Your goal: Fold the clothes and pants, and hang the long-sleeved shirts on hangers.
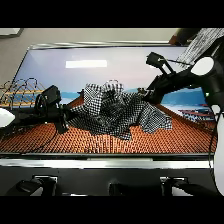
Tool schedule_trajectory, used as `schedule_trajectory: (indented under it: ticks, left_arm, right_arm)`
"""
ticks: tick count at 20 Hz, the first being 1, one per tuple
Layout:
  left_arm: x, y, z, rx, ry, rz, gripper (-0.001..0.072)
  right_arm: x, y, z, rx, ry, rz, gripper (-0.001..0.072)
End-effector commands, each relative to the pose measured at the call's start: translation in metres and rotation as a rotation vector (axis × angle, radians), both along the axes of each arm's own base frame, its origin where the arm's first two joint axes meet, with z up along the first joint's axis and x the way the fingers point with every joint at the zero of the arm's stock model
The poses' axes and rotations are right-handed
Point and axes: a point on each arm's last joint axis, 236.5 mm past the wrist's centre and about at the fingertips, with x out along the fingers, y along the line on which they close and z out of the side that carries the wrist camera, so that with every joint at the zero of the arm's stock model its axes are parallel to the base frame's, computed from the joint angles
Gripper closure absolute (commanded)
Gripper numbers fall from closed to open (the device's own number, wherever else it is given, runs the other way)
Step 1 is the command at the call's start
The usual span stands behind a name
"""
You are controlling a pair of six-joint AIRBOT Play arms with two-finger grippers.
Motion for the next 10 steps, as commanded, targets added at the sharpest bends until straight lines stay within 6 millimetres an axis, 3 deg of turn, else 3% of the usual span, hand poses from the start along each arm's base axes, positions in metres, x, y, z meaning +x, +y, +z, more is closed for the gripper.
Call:
schedule_trajectory:
  ticks: [1,3,5,6,8,10]
  left_arm:
    - [0.0,-0.001,0.0,-0.003,0.0,0.0,0.069]
    - [0.0,-0.001,0.0,-0.003,0.0,0.0,0.069]
    - [0.0,0.0,0.0,-0.003,0.001,0.0,0.069]
    - [0.0,0.0,0.0,-0.003,0.001,0.0,0.069]
    - [0.0,0.0,0.0,-0.003,0.0,0.0,0.0689]
    - [0.0,-0.001,0.001,-0.006,0.001,0.0,0.0689]
  right_arm:
    - [0.007,0.012,-0.007,0.049,-0.002,0.036,0.0098]
    - [0.007,0.02,-0.01,0.091,0.024,0.046,0.0131]
    - [-0.001,0.027,-0.014,0.117,0.065,0.082,0.0258]
    - [-0.009,0.027,-0.018,0.114,0.088,0.113,0.0353]
    - [-0.031,0.028,-0.022,0.109,0.167,0.175,0.0687]
    - [-0.042,0.028,-0.02,0.104,0.184,0.218,0.0687]
